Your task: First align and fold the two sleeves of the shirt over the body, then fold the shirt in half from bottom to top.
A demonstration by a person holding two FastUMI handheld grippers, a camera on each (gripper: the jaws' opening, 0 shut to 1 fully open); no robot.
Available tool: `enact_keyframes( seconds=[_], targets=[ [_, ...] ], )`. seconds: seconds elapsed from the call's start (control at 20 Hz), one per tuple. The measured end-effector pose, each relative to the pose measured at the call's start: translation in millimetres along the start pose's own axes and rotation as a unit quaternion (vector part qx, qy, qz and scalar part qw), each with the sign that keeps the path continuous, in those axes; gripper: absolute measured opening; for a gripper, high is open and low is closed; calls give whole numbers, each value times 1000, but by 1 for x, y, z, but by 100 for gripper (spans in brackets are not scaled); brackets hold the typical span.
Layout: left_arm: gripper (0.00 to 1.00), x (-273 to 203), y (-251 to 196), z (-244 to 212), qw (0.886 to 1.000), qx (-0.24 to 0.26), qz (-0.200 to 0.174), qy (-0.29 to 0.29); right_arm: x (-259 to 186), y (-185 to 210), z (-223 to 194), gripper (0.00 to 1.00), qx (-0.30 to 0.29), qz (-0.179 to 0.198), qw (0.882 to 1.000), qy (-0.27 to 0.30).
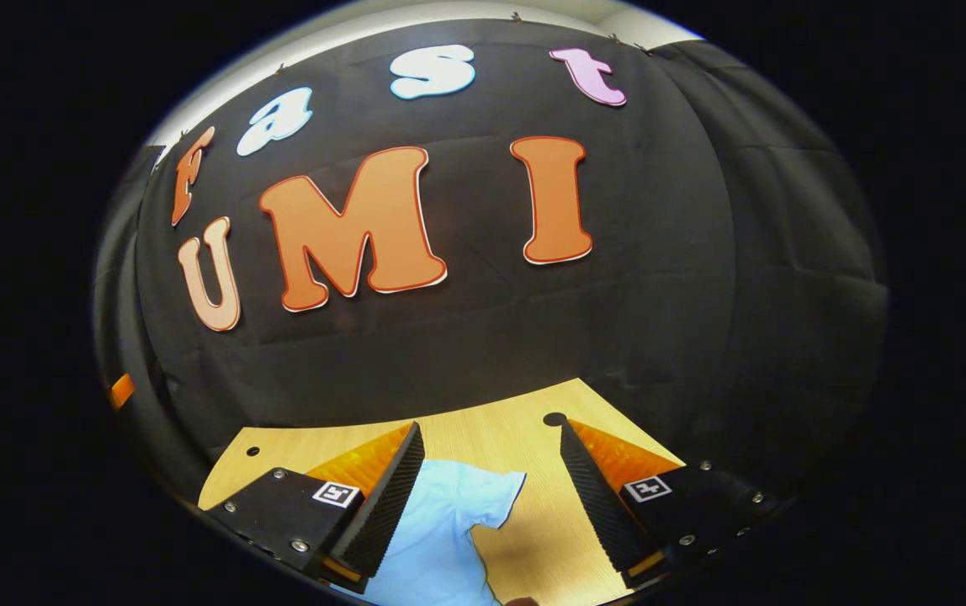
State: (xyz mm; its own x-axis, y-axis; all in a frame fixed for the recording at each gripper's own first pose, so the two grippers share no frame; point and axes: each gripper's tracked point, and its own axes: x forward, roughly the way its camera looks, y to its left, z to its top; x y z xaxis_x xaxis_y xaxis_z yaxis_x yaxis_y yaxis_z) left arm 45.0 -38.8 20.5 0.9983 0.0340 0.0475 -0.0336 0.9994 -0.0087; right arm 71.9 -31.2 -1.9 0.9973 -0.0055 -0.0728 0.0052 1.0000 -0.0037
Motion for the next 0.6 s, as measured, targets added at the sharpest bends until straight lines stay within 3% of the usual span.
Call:
enact_keyframes(
  seconds=[0.35, 0.6],
  targets=[
    [98, 30, -10, -2, 1000, 9, 4, 4, 37, -2, -21, 98, -10, -11, 998, 53],
    [99, 52, 5, -3, 1000, 18, 0, 2, 52, 2, -59, 98, -31, -34, 989, 141]
  ],
)
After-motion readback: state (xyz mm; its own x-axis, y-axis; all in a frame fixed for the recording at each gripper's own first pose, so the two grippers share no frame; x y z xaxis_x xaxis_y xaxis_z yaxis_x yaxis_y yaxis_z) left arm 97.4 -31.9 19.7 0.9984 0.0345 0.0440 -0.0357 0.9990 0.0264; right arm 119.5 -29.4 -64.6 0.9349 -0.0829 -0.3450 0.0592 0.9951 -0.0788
